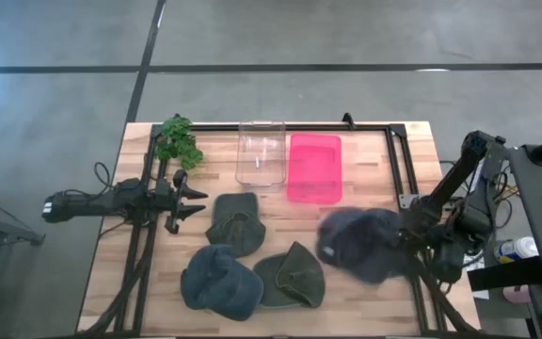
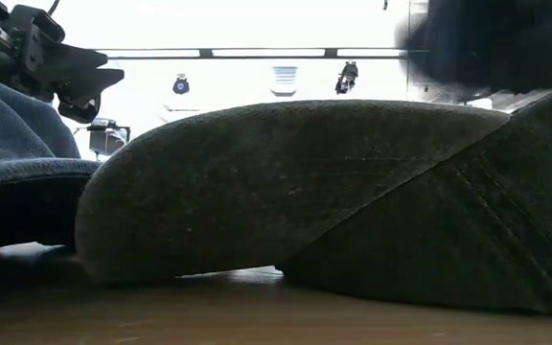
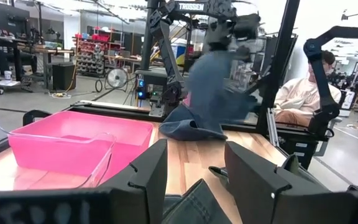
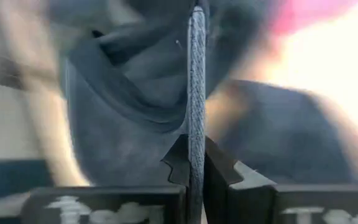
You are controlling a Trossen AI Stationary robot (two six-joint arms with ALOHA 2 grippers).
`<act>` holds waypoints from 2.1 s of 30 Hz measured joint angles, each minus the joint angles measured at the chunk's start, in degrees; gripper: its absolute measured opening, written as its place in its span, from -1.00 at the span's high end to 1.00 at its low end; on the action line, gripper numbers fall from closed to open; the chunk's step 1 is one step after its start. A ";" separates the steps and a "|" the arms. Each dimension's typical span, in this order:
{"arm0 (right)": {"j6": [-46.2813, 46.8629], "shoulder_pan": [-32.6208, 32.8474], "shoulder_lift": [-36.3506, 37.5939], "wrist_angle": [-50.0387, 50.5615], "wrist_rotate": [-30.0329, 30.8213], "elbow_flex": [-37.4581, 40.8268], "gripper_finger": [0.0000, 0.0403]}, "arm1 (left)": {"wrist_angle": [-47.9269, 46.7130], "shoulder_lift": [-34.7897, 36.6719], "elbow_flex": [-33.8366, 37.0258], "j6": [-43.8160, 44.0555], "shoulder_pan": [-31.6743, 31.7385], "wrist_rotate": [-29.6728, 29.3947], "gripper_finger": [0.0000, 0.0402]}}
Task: Pick & Place hat
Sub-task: Put the middle blue cap into the transparent bin
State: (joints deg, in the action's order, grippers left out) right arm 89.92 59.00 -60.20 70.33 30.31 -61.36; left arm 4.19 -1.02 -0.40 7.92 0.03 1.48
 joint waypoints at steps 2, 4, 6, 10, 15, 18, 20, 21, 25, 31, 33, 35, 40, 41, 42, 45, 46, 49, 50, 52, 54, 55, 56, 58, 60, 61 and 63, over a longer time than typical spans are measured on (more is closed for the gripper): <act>-2.59 -1.22 1.47 -4.60 1.42 -0.12 0.94 | -0.16 -0.13 0.00 0.00 0.00 -0.10 0.24; -3.35 -1.33 2.35 -2.45 1.51 0.22 0.94 | 0.27 -0.08 -0.02 -0.58 0.00 -0.45 0.24; -4.17 -2.68 1.97 -3.33 1.40 0.70 0.94 | 0.83 -0.30 -0.01 -2.77 0.00 -0.71 0.24; -5.05 -5.17 1.85 -4.00 0.10 2.39 0.94 | 1.98 -0.30 -0.02 6.79 -0.04 -0.62 0.24; -6.14 -5.68 0.91 -6.57 -1.23 3.87 0.94 | 9.19 -0.34 0.00 30.80 0.02 -4.09 0.24; -6.10 -5.97 0.47 -6.68 -0.57 4.04 0.94 | 14.25 -0.34 -0.01 34.62 0.02 -8.52 0.24; -6.08 -6.25 0.50 -6.68 -0.73 4.09 0.94 | 18.23 -0.32 0.00 37.60 0.02 -11.42 0.24; -6.05 -6.31 0.81 -6.69 -0.88 4.06 0.94 | 20.17 -0.32 0.00 39.13 0.04 -12.89 0.24; -6.01 -7.23 1.00 -6.84 -1.29 3.65 0.94 | 28.58 -0.32 0.00 39.66 0.04 -18.40 0.24; -6.40 -7.52 1.00 -6.72 -2.50 3.61 0.94 | 30.79 -1.05 -1.57 41.41 0.09 -24.93 0.24; -6.40 -7.58 1.00 -6.76 -2.41 3.74 0.94 | 30.38 -2.80 -2.46 43.57 -0.01 -22.31 0.24; -6.57 -7.69 0.83 -6.80 -2.32 3.78 0.94 | 28.17 -6.60 -4.15 46.84 -0.08 -20.45 0.24; -11.76 -8.79 0.85 -11.42 -2.49 3.78 0.94 | 16.43 -22.24 -13.25 51.42 -0.15 -18.30 0.24; -13.41 -9.18 0.85 -12.69 -2.50 3.78 0.94 | 14.09 -26.75 -15.71 52.15 -0.15 -16.59 0.24; -14.91 -9.56 0.85 -13.85 -2.47 3.75 0.94 | 12.15 -31.52 -18.25 52.53 -0.15 -14.64 0.24; -18.62 -10.49 0.82 -15.21 -2.46 2.58 0.94 | 8.62 -46.22 -26.58 51.03 -0.17 -8.35 0.24; -19.54 -10.79 0.82 -15.34 -2.43 1.91 0.94 | 8.01 -50.95 -29.56 49.60 -0.15 -6.03 0.24; -21.60 -11.07 0.82 -15.32 -2.31 0.27 0.94 | 5.18 -65.22 -37.66 44.27 -0.13 -0.84 0.24; -22.01 -11.08 0.82 -15.32 -2.31 -0.16 0.94 | 4.27 -69.45 -40.32 42.78 -0.13 0.89 0.24; -22.35 -11.08 0.82 -15.48 -2.26 -0.41 0.94 | 6.26 -77.08 -46.94 40.33 -0.09 5.48 0.24; -21.91 -11.08 0.74 -15.31 -2.27 -0.25 0.94 | 6.33 -83.84 -52.82 38.44 -0.02 10.75 0.24; -21.00 -11.08 0.64 -15.17 -2.28 -0.07 0.94 | 5.68 -87.12 -55.58 37.83 -0.02 12.72 0.24; -20.51 -11.08 0.42 -14.75 -2.28 0.04 0.94 | 5.67 -90.10 -58.49 37.18 -0.03 14.60 0.24; -19.65 -11.06 -0.25 -14.58 -2.21 0.21 0.94 | 4.70 -94.71 -63.59 35.85 -0.20 16.90 0.24; -19.58 -11.08 -1.02 -14.53 -1.88 0.30 0.94 | 6.15 -98.09 -69.21 34.74 -0.45 19.36 0.24; -19.55 -11.30 -1.51 -14.42 -1.86 0.31 0.94 | 6.32 -99.64 -71.69 34.23 -0.55 21.08 0.24; -19.17 -12.19 -2.82 -14.14 -2.37 0.33 0.94 | 5.98 -102.74 -76.29 33.95 -0.70 23.83 0.24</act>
State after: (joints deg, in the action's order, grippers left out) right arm 70.75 46.81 -63.02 56.18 27.94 -61.04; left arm 10.16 -103.76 -76.70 41.87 -0.66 25.30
